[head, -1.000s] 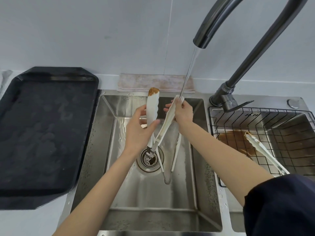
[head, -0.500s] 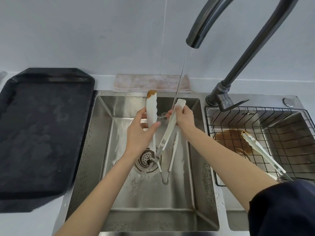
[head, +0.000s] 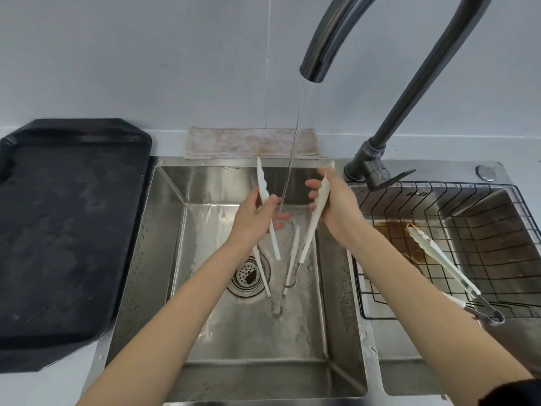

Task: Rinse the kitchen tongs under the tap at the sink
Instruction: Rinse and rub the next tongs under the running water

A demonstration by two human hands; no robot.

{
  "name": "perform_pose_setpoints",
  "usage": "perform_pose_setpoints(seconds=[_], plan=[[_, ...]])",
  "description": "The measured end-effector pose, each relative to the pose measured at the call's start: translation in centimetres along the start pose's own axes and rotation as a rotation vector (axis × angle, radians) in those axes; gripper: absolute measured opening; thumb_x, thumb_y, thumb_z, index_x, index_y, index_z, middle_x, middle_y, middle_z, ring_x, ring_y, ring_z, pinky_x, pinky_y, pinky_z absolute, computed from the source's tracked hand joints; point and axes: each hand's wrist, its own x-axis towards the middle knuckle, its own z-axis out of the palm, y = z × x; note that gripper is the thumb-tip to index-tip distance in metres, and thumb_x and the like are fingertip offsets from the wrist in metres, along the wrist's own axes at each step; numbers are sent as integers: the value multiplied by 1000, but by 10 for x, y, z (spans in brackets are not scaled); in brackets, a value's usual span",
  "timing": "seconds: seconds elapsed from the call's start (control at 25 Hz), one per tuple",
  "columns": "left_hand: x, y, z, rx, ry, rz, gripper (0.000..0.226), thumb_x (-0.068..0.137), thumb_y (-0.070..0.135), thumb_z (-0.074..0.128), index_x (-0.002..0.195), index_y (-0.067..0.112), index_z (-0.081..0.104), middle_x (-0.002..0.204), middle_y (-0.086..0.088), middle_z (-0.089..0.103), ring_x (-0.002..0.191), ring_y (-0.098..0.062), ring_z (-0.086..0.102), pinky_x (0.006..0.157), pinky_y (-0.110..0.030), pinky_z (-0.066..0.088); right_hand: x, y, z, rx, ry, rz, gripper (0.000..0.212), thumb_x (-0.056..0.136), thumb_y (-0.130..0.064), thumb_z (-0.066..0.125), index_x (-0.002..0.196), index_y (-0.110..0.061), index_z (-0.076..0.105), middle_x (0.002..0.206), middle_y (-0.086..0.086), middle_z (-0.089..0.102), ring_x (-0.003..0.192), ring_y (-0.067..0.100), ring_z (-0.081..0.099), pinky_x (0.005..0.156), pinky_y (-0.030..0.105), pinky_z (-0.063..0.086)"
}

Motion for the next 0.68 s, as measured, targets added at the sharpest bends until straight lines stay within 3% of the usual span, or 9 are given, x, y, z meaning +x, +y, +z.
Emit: perform_pose_setpoints(seconds=[0.12, 0.28, 0.36, 0.44, 0.52, 0.64, 0.68], plan=[[7, -6, -1, -240, -147, -264, 23, 97, 20, 40, 97, 5, 58, 98, -6, 66, 70, -11, 71, 72, -31, 59, -23, -11, -10, -200, -40, -196, 16, 93, -30, 48, 104, -20, 53, 77, -5, 59, 62, 7, 51, 67, 24, 45], [12, -13, 5, -173, -294, -325, 17, 96, 18, 43, 94, 9, 57, 98, -5, 67, 80, -16, 69, 69, -30, 59, -39, -27, -1, -467, -32, -372, 16, 92, -29, 50, 107, -27, 48, 75, -8, 59, 60, -1, 53, 51, 3, 43], [15, -12, 11, -153, -249, -291, 10, 93, 11, 46, 98, 8, 55, 98, -6, 66, 82, -19, 66, 70, -30, 58, -41, -29, 3, -526, -35, -447, 14, 91, -30, 52, 105, -29, 48, 71, -9, 58, 53, -5, 53, 50, 2, 41], [18, -7, 16, -174, -174, -264, 18, 90, 2, 46, 108, 6, 49, 97, -8, 64, 78, -18, 65, 64, -27, 58, -42, -30, 5, -563, -19, -497, 16, 90, -30, 54, 105, -29, 50, 68, -11, 58, 48, -10, 52, 49, 2, 41], [21, -4, 20, -198, -115, -250, 22, 90, -2, 45, 110, 7, 45, 93, -7, 63, 74, -18, 65, 57, -24, 58, -43, -30, 7, -575, 0, -528, 27, 89, -29, 55, 116, -23, 54, 67, -10, 59, 49, -10, 52, 48, 2, 40], [22, -3, 24, -202, -59, -255, 15, 91, 4, 45, 106, 7, 45, 86, -6, 65, 66, -16, 67, 53, -24, 58, -44, -29, 10, -578, 15, -525, 46, 88, -32, 56, 132, -18, 48, 79, 3, 67, 59, 4, 57, 52, 7, 44], [22, -3, 25, -214, -45, -266, 12, 93, 9, 44, 104, 7, 46, 84, -6, 66, 60, -15, 68, 52, -24, 58, -45, -29, 11, -574, 10, -526, 49, 88, -33, 56, 135, -19, 46, 82, 0, 67, 63, 6, 58, 57, 8, 45]])
